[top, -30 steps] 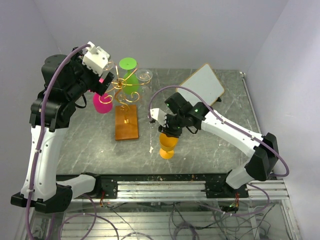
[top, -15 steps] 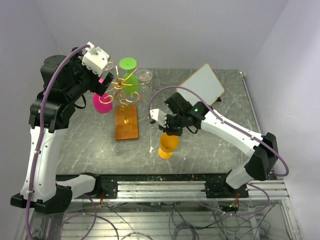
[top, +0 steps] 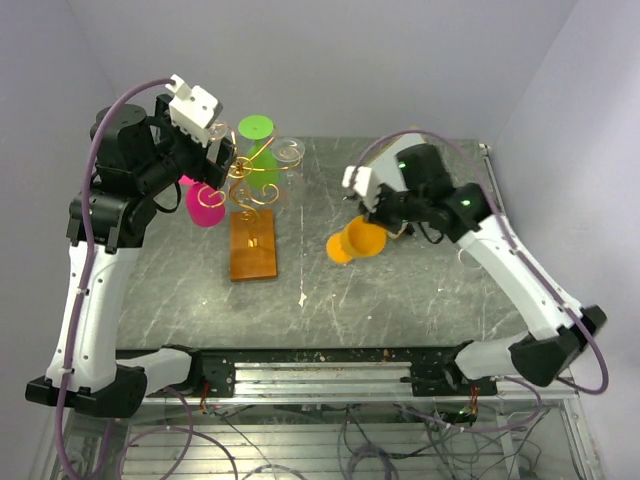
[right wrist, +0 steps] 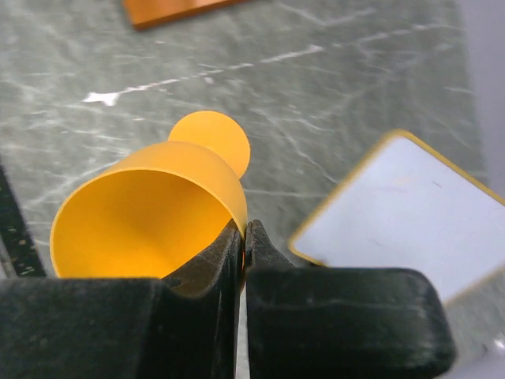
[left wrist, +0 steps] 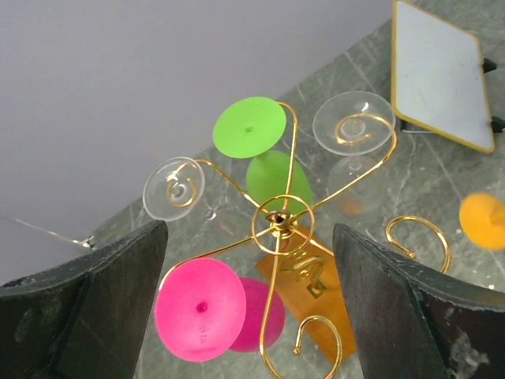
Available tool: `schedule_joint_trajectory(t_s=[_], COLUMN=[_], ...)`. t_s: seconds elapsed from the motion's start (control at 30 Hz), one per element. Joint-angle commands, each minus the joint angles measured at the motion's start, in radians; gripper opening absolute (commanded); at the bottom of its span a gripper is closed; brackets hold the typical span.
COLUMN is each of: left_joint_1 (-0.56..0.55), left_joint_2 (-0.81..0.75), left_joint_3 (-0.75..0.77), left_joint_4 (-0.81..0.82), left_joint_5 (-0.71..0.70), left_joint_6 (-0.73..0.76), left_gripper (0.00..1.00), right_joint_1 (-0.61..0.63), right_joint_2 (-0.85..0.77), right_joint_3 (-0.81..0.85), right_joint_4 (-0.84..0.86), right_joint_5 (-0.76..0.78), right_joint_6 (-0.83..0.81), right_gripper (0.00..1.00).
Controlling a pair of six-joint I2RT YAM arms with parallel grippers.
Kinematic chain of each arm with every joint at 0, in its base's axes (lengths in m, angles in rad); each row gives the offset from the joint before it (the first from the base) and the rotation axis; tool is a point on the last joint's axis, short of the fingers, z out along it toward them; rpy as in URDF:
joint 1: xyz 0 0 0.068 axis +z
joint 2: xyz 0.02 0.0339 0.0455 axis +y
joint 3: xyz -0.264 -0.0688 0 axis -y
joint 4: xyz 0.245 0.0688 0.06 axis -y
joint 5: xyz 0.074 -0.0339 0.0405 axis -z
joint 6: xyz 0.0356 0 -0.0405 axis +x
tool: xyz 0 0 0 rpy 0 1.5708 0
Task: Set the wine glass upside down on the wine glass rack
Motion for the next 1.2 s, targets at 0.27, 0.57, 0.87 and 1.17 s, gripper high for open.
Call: schedule_joint_trajectory(t_s=[0.27, 0.57, 0.87, 1.17], left_joint_1=[0.009, 0.009, 0.009, 0.009], left_joint_2=[0.053, 0.117, 0.106, 0.117], left_joint_3=[0.035, 0.051, -0.009, -0.089], left_joint_4=[0.084, 0.151, 0.280, 0.400], left_joint_5=[0.117, 0.215, 0.276, 0.376], left_joint_6=[-0.174, -0.348, -0.582, -0.765], left_gripper=[0.93, 0.92, 0.86, 0.86], right_joint_1=[-0.139, -0.140, -0.121, -0.091], right_joint_2=[-0.193, -0.068, 0.049, 0.136], right_joint_3=[0.114, 0.383, 0.558, 0.613], right_joint_4=[0.132, 0.317, 0.363, 0.375], right_joint_5=[0.215, 0.216, 0.030, -0.098], right_joint_6=[0.059, 0.207, 0.366, 0.460], right_gripper=[0.00, 0.00, 0.00, 0.00])
